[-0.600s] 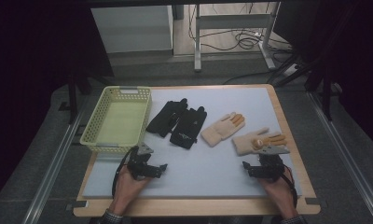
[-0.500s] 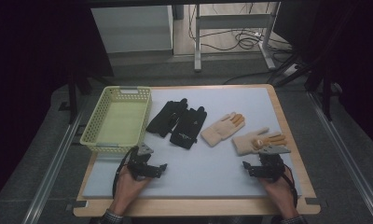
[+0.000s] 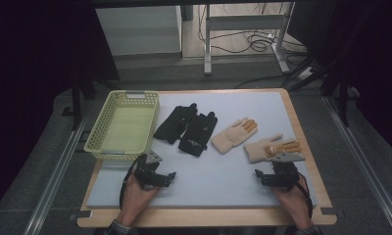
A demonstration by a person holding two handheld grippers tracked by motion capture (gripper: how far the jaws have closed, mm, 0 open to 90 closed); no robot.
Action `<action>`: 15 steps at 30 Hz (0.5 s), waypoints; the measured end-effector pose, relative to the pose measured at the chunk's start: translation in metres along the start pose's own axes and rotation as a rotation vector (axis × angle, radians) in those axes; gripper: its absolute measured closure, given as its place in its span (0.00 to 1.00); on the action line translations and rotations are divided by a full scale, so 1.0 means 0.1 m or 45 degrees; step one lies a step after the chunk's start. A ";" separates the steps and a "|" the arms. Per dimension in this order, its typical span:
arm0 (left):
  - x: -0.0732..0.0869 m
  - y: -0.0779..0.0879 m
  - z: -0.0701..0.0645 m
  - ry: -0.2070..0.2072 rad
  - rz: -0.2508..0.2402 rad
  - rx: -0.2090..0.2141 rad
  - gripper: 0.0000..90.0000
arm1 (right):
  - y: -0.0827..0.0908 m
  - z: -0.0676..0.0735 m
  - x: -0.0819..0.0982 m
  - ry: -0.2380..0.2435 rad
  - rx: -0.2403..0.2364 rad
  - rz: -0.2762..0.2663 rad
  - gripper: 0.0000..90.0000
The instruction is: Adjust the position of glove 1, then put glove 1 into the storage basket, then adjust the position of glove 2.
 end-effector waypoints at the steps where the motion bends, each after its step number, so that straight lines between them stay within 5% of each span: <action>1: 0.00 0.00 0.00 0.000 0.000 0.001 0.07 | 0.00 0.00 0.00 0.000 0.000 0.000 0.22; 15: 0.00 0.00 0.00 0.000 0.001 0.002 0.07 | 0.01 0.02 0.00 0.005 -0.026 -0.005 0.22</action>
Point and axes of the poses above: each handheld gripper's, and its own axes: y roughly backward along the jaws, x roughly out of its underside, z roughly to its left, the point moved 6 cm from there along -y, roughly forward along the jaws, and after that the axes turned 9 degrees about -y, right-handed, at the moved point
